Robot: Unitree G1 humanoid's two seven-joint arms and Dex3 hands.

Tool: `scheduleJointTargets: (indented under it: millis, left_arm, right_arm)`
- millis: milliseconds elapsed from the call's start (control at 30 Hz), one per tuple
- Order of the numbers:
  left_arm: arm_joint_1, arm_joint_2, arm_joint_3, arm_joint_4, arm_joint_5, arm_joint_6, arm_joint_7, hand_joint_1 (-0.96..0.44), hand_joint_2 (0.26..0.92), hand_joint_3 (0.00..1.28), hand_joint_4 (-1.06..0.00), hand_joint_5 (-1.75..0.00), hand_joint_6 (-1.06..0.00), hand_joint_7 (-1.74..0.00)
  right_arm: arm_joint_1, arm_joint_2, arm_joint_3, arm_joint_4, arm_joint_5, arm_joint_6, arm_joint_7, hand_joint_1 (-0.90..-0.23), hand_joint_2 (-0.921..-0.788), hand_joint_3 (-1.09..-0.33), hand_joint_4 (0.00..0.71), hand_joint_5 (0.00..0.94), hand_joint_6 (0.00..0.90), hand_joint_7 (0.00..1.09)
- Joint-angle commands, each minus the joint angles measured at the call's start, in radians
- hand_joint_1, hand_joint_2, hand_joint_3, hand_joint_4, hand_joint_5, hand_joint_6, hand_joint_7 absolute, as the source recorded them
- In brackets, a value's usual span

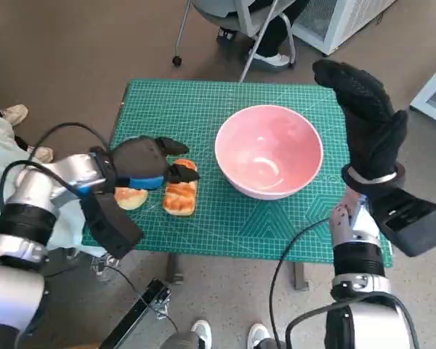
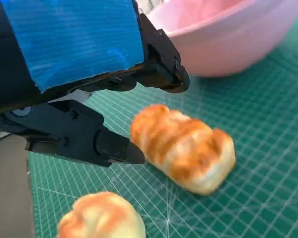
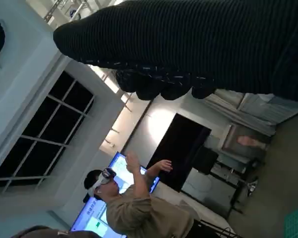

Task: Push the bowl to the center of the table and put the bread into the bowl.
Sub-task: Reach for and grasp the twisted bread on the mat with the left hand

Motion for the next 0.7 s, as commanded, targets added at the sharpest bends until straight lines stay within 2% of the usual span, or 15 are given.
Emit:
scheduleJointTargets:
  millis: [33,300,467,700]
  left_arm:
    - [-0.032,-0.019,-0.059,0.045,0.059,0.021,0.062,-0.04,0.877,0.0,-0.46,0.0,-0.61,-0.04]
    - [-0.039,-0.076,-0.132,0.136,0.085,0.038,0.114,-0.04,0.875,0.0,-0.46,0.0,-0.61,-0.03]
    - [-0.036,-0.109,-0.167,0.175,0.081,0.043,0.13,-0.03,0.877,0.0,-0.46,0.0,-0.61,-0.03]
    - [-0.029,-0.146,-0.201,0.221,0.069,0.041,0.154,0.0,0.887,0.01,-0.5,-0.02,-0.64,-0.04]
  right_arm:
    - [0.032,-0.006,0.002,-0.005,-0.01,0.0,-0.023,-0.601,-0.921,-0.729,0.343,0.004,0.048,0.77]
    - [0.045,0.0,0.007,-0.013,-0.014,-0.003,-0.044,-0.601,-0.921,-0.729,0.343,0.004,0.049,0.77]
    - [0.051,0.001,0.011,-0.014,-0.005,0.002,-0.042,-0.601,-0.921,-0.728,0.344,0.004,0.053,0.78]
    - [0.061,0.0,0.016,-0.022,-0.008,0.003,-0.046,-0.605,-0.921,-0.726,0.334,0.001,0.052,0.78]
